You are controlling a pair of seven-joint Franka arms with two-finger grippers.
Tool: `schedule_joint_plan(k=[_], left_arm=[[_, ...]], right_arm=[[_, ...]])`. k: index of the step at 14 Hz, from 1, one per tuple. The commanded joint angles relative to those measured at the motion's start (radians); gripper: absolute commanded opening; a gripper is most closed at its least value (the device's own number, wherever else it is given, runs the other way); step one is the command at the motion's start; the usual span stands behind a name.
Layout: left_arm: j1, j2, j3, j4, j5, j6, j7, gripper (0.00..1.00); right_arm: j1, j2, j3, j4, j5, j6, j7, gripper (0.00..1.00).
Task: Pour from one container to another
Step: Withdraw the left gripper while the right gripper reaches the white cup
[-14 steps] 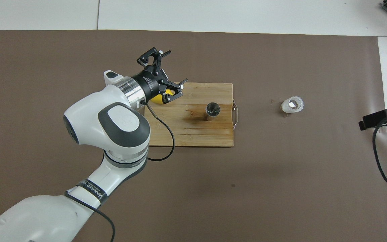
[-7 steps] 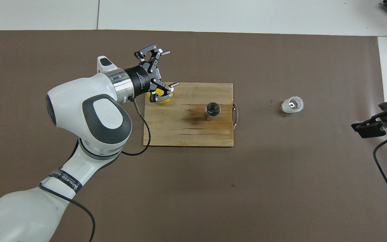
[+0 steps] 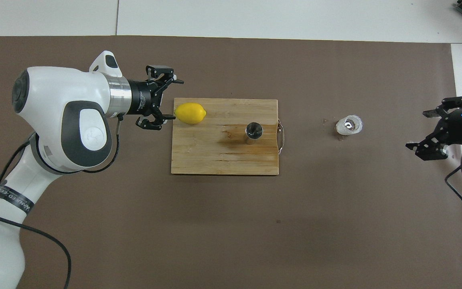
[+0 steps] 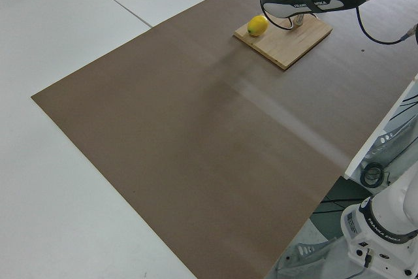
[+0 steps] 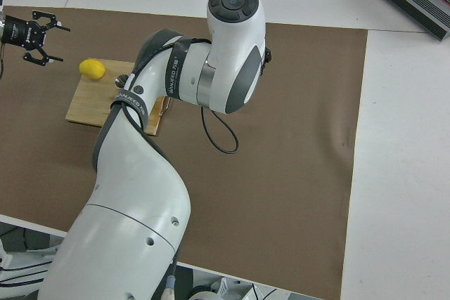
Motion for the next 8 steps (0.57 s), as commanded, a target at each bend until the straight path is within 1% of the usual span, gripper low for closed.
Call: schedule_joint_plan(k=[1,2,4,5,6,7,8], left_arm=[[0.035,-0.024,-0.001,0.045,0.142,-0.116,0.005,1.00],[0.037,-0.024,0.001,0.065,0.182,-0.138,0.003,1.00],[0.051,-0.022,-0.001,0.108,0.309,-0.204,0.006,1.00],[0.062,-0.021,-0.001,0.136,0.343,-0.240,0.021,1.00],[0.072,-0.019,-0.001,0.157,0.354,-0.273,0.061,1.00],[0.078,-0.022,0.001,0.165,0.376,-0.302,0.145,1.00],[0.083,-0.027,0.001,0.168,0.422,-0.340,0.272,1.00]], right_arm=[[-0.037,0.095,0.007,0.005,0.147,0.101,-0.233,1.00],[-0.043,0.124,0.007,0.006,0.181,0.111,-0.269,1.00],[-0.042,0.172,0.009,0.008,0.302,0.115,-0.356,1.00],[-0.042,0.189,0.009,0.011,0.342,0.115,-0.408,1.00],[-0.035,0.201,0.009,0.011,0.359,0.114,-0.453,1.00],[-0.031,0.210,0.009,0.009,0.362,0.108,-0.493,1.00],[-0.031,0.229,0.010,0.009,0.362,0.099,-0.524,1.00]])
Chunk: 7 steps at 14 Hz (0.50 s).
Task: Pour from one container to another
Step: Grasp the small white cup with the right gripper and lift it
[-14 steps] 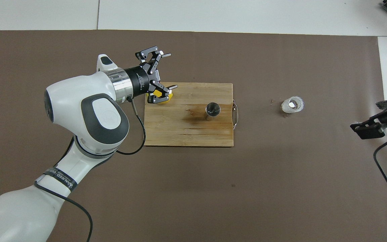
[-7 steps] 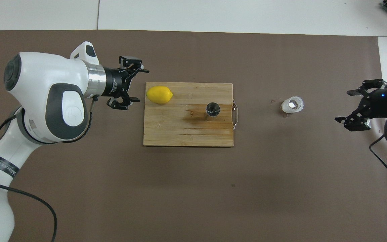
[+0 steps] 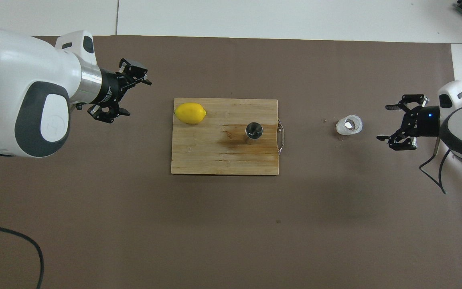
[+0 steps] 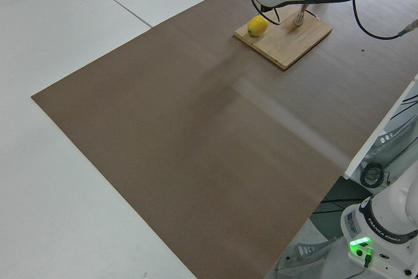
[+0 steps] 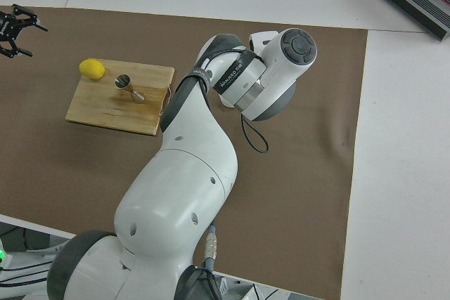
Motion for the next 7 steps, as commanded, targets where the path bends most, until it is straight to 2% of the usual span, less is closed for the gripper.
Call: schedule_joint_plan(k=[1,4,7], left_arm=[[0.030,-0.011,-0.002,0.021,0.105,-0.103,0.261,1.00],[0.062,-0.025,-0.004,0.023,0.223,-0.147,0.435,1.00],[0.070,-0.042,-0.002,0.040,0.293,-0.232,0.627,1.00]], right_arm=[[-0.009,0.048,0.010,0.009,0.039,-0.011,-0.112,1.00],[-0.015,0.143,0.011,0.030,0.183,-0.010,-0.280,1.00],[-0.009,0.170,0.013,0.047,0.199,-0.008,-0.318,1.00]])
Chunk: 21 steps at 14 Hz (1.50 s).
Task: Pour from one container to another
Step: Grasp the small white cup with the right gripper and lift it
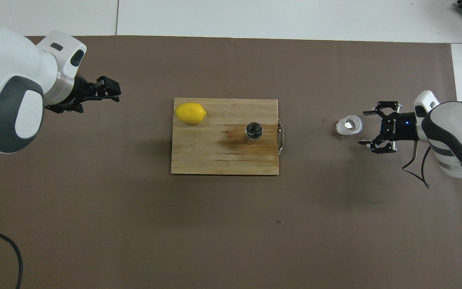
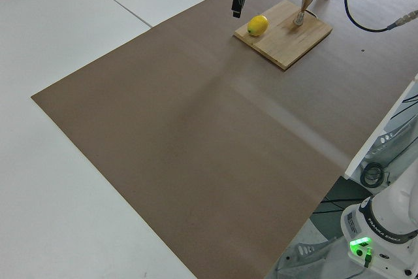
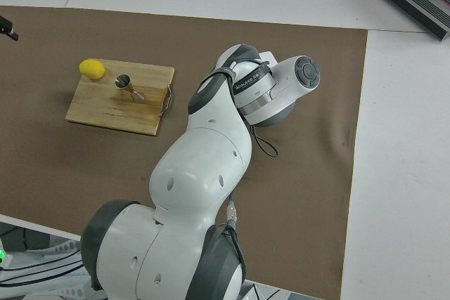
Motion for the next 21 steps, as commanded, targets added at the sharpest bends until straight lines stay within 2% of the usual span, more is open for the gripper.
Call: schedule_joint_plan(k=[1,6,9,11,14,16,17,18,21], left_arm=[[0.022,-0.047,-0.006,-0.002,0.069,-0.086,0.126,1.00],[0.099,-0.117,-0.004,-0.009,0.049,-0.219,0.164,1.00],[0.100,-0.151,-0.004,-0.044,0.042,-0.221,0.176,1.00],[0.100,-0.199,-0.004,-0.110,0.038,-0.207,0.187,1.00],[0.096,-0.199,-0.006,-0.105,0.038,-0.215,0.181,1.00],[0.087,-0.202,-0.007,-0.102,0.038,-0.212,0.178,1.00],[0.087,-0.200,-0.007,-0.098,0.038,-0.206,0.180,1.00],[0.091,-0.199,-0.007,-0.093,0.038,-0.206,0.184,1.00],[0.100,-0.208,-0.001,-0.094,0.019,-0.213,0.196,1.00]], right_arm=[[-0.009,0.042,0.012,0.036,0.036,-0.008,-0.048,1.00],[0.006,0.060,0.024,0.038,0.071,-0.006,-0.053,1.00],[0.015,0.060,0.029,0.038,0.071,-0.006,-0.053,1.00],[0.029,0.060,0.029,0.037,0.073,0.000,-0.051,1.00],[0.034,0.065,0.028,0.027,0.067,0.009,-0.048,1.00],[0.035,0.065,0.028,0.027,0.065,0.014,-0.050,0.56],[0.034,0.065,0.028,0.027,0.065,0.029,-0.050,0.46],[0.034,0.065,0.028,0.029,0.065,0.037,-0.051,0.44],[0.050,0.051,0.029,0.033,0.065,0.040,-0.038,0.30]])
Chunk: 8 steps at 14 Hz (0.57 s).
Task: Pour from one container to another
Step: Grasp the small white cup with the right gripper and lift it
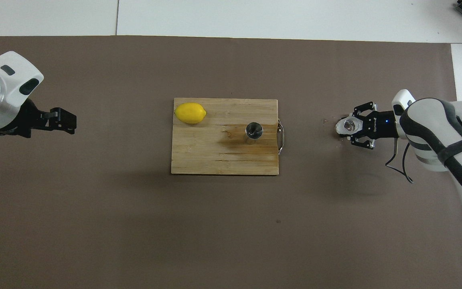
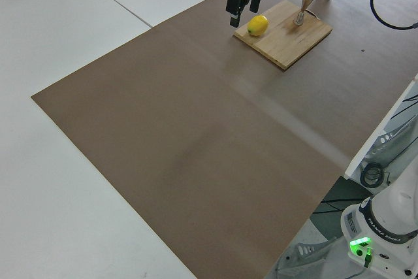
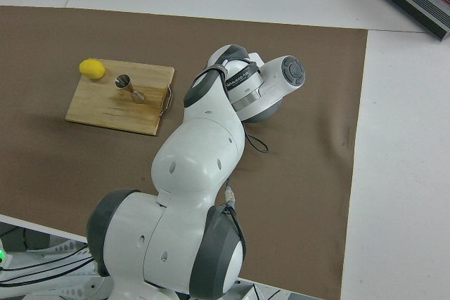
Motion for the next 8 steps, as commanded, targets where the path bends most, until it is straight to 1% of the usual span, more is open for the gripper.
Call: schedule_joint_plan(k=[1,3,4,6,7,8], left_arm=[[0.005,-0.040,0.006,-0.033,-0.019,-0.004,0.057,1.00],[-0.019,-0.043,0.032,-0.036,-0.021,-0.005,0.103,1.00],[-0.065,-0.046,0.074,-0.038,-0.022,-0.005,0.105,1.00],[-0.099,-0.063,0.101,-0.051,-0.027,-0.007,0.105,1.00],[-0.117,-0.089,0.121,-0.083,-0.030,0.001,0.105,1.00],[-0.142,-0.119,0.154,-0.125,-0.063,0.015,0.106,1.00]], right_arm=[[0.019,-0.015,0.005,0.011,0.022,0.021,0.003,0.30],[0.048,-0.053,0.002,0.011,0.009,0.018,0.058,0.30],[0.073,-0.079,0.002,0.011,-0.023,0.018,0.109,0.30],[0.117,-0.131,0.003,0.014,-0.141,0.016,0.279,0.30],[0.151,-0.154,0.003,0.017,-0.199,0.013,0.366,0.30],[0.176,-0.173,0.003,0.020,-0.239,0.007,0.444,0.30]])
